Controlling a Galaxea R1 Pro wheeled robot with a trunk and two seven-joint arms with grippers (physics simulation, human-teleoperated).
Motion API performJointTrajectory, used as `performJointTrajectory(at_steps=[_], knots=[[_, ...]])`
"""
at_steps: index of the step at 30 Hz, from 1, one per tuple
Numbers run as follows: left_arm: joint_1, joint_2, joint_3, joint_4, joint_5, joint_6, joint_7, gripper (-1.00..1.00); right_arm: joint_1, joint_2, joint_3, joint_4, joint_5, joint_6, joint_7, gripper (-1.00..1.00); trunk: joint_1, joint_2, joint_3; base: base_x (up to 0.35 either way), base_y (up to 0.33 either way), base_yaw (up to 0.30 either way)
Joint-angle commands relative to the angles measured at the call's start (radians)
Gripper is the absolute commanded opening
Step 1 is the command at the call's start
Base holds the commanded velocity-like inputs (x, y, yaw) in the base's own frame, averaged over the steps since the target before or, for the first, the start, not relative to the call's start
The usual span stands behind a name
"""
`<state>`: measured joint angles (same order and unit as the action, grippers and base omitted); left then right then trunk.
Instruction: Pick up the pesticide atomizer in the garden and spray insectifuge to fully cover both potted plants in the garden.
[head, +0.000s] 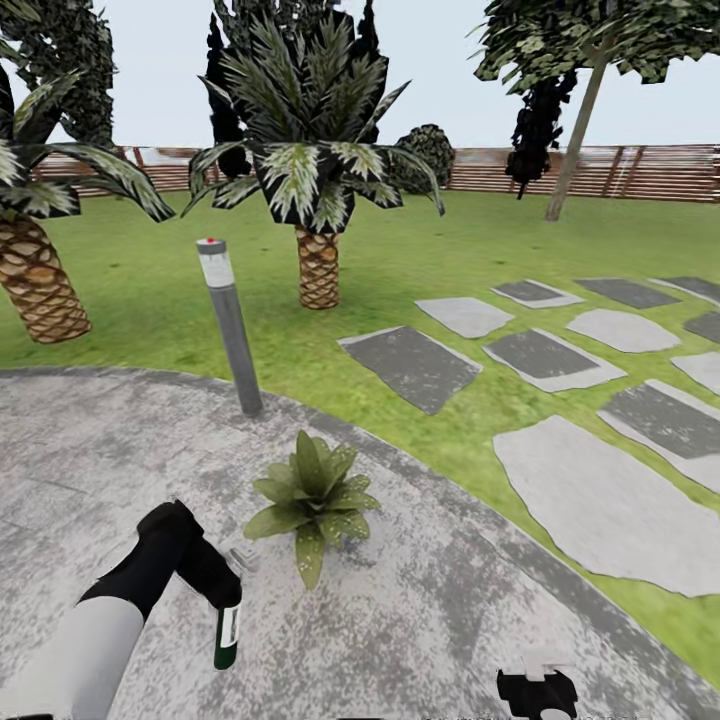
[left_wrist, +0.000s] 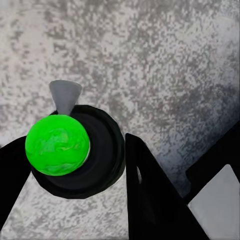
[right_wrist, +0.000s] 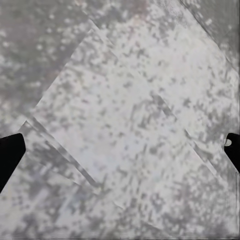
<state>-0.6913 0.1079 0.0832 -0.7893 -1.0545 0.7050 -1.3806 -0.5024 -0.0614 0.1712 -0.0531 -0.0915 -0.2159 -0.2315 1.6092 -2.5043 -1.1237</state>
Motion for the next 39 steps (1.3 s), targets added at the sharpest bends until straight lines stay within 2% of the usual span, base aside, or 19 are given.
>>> performJointTrajectory(at_steps=[1, 3, 6, 9, 10, 11, 13, 15, 20, 25, 31, 35, 37, 38, 39], knots=[[-0.003, 0.001, 0.003, -0.011, -0.021, 0.011, -0.017, -1.0, -0.001, 0.0, 0.008, 0.001, -0.01, -0.003, -0.002, 1.0, 0.0, 0.0, 0.0, 0.0, 0.0, -0.276], [-0.011, 0.012, 0.003, -0.017, -0.033, 0.012, -0.04, -1.0, -0.001, 0.0, 0.008, 0.001, -0.01, -0.003, -0.002, 1.0, 0.0, 0.0, 0.001, 0.0, 0.0, -0.276], [-0.044, 0.05, 0.003, -0.02, -0.043, 0.013, -0.118, -1.0, -0.001, 0.0, 0.008, 0.001, -0.01, -0.003, -0.002, 1.0, 0.0, 0.0, 0.003, 0.0, 0.0, -0.276], [-0.054, 0.064, 0.002, -0.021, -0.052, 0.013, -0.14, -1.0, -0.001, 0.0, 0.008, 0.001, -0.01, -0.003, -0.002, 1.0, 0.0, 0.0, 0.005, 0.0, 0.0, -0.276], [-0.055, 0.066, 0.002, -0.021, -0.07, 0.014, -0.143, -1.0, -0.001, 0.0, 0.008, 0.001, -0.01, -0.003, -0.002, 1.0, 0.0, 0.0, 0.006, -0.009, 0.0, -0.206], [-0.055, 0.065, 0.005, -0.021, -0.127, 0.015, -0.145, -1.0, -0.001, 0.0, 0.008, 0.002, -0.01, -0.003, -0.002, 1.0, 0.0, 0.0, 0.006, -0.218, 0.073, -0.056], [-0.056, 0.063, 0.006, -0.021, -0.156, 0.015, -0.147, -1.0, -0.001, -0.001, 0.009, 0.003, -0.008, -0.004, -0.002, 1.0, 0.0, 0.0, 0.006, -0.261, 0.13, -0.027], [-0.056, 0.059, 0.007, -0.021, -0.167, 0.016, -0.147, -1.0, -0.001, -0.003, 0.01, 0.004, -0.006, -0.005, -0.002, 1.0, 0.0, 0.0, 0.006, -0.262, 0.206, -0.007], [-0.056, 0.052, 0.007, -0.021, -0.17, 0.016, -0.147, -1.0, -0.001, -0.003, 0.01, 0.004, -0.005, -0.004, -0.002, 1.0, 0.0, 0.0, 0.006, -0.065, 0.275, -0.001], [-0.056, 0.053, 0.008, -0.021, -0.17, 0.017, -0.15, -1.0, -0.001, -0.003, 0.01, 0.004, -0.005, -0.003, -0.002, 1.0, 0.0, 0.0, 0.006, 0.16, 0.282, 0.0], [-0.055, 0.05, 0.003, -0.012, -0.167, 0.015, -0.151, -1.0, -0.001, -0.003, 0.01, 0.004, -0.008, -0.003, -0.002, 1.0, 0.0, 0.0, 0.006, 0.097, 0.275, -0.219], [-0.054, 0.057, -0.011, -0.006, -0.173, 0.011, -0.19, -1.0, -0.001, -0.003, 0.01, 0.004, -0.008, -0.003, -0.002, 1.0, 0.0, 0.0, 0.006, 0.004, 0.081, -0.26], [-0.056, 0.064, -0.051, -0.016, -0.228, 0.012, -0.19, -1.0, -0.001, -0.003, 0.01, 0.004, -0.008, -0.003, -0.002, 1.0, 0.0, 0.0, 0.006, 0.0, 0.01, -0.26], [-0.061, 0.066, -0.058, -0.019, -0.261, 0.013, -0.19, -1.0, -0.001, -0.003, 0.01, 0.004, -0.008, -0.003, -0.002, 1.0, 0.0, 0.0, 0.006, 0.0, 0.003, -0.234], [-0.068, 0.066, -0.061, -0.019, -0.279, 0.013, -0.19, -1.0, -0.001, -0.003, 0.01, 0.004, -0.008, -0.003, -0.002, 1.0, 0.0, 0.0, 0.006, 0.0, 0.002, -0.193]])
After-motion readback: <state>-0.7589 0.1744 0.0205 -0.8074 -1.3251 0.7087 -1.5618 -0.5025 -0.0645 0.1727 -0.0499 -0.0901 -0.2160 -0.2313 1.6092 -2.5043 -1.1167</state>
